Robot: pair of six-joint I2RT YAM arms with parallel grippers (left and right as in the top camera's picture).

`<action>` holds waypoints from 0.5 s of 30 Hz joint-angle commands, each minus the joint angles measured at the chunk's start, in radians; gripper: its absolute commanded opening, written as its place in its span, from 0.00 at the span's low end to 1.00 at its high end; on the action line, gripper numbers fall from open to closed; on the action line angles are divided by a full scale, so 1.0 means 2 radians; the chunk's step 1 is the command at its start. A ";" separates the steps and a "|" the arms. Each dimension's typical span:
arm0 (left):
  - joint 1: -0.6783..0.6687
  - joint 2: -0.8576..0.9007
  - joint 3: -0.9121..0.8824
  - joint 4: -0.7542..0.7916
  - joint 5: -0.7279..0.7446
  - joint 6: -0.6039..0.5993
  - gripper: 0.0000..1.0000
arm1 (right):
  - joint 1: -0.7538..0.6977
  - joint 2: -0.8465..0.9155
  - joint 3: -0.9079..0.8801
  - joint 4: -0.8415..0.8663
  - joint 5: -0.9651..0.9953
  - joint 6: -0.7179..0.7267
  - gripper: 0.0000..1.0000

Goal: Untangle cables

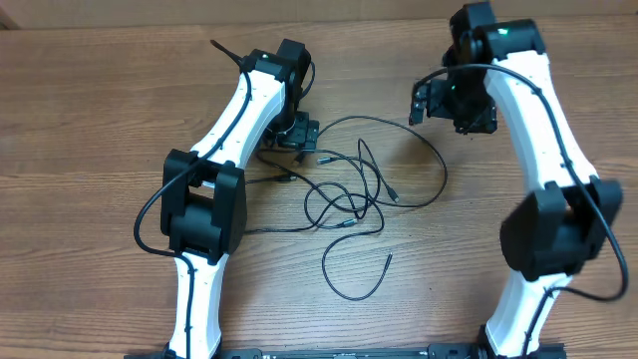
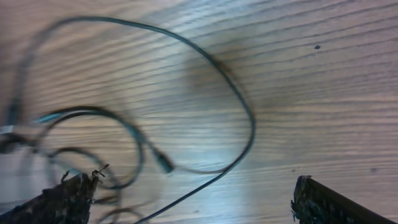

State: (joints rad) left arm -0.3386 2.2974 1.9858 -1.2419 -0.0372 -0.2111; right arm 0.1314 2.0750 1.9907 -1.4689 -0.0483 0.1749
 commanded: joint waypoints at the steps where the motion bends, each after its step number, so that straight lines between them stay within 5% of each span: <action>1: 0.002 0.002 0.006 0.012 0.006 -0.007 1.00 | -0.001 0.025 0.009 0.004 0.066 -0.025 1.00; 15: 0.002 0.002 0.006 0.025 0.006 -0.007 1.00 | -0.001 0.042 -0.101 0.076 0.022 -0.104 1.00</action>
State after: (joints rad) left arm -0.3386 2.2974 1.9858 -1.1954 -0.0372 -0.2111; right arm 0.1314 2.1555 1.8549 -1.3556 0.0105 0.0036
